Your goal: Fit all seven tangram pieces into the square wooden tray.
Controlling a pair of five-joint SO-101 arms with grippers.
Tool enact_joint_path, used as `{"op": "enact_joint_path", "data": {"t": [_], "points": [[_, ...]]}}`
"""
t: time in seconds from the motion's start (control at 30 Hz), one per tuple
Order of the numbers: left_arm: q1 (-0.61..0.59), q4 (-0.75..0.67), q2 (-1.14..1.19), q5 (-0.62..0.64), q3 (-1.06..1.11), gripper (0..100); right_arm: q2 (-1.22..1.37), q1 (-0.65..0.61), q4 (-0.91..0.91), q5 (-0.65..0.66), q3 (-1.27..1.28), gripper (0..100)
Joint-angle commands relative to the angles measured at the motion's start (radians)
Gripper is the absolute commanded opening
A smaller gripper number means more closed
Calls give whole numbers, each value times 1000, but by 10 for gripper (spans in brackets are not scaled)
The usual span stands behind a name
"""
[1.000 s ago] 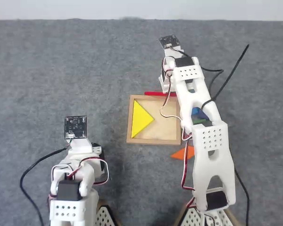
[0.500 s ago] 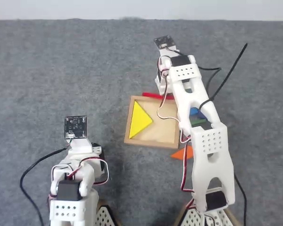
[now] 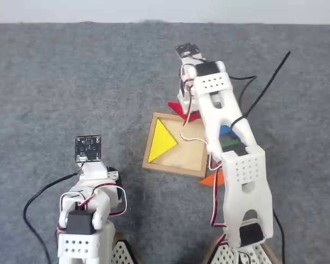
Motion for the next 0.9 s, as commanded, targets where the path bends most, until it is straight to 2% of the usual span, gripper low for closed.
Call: {"op": "enact_joint_path", "data": {"t": [0.0,0.3,0.47,0.7,0.87], "points": [[-6,5,-20,-15,-13,14,-101,-51,-31,3,84,6],[-6,5,-20,-15,-13,14,-120,-82,-61,2,196,6],[-6,5,-20,-15,-13,14,-219,-85,-93,0,364,6],[-6,5,-20,-15,-13,14,-496,-137,-315,3,764,6],[-6,5,-20,-15,-13,14,-782,-148,-397,3,918,6]]}}
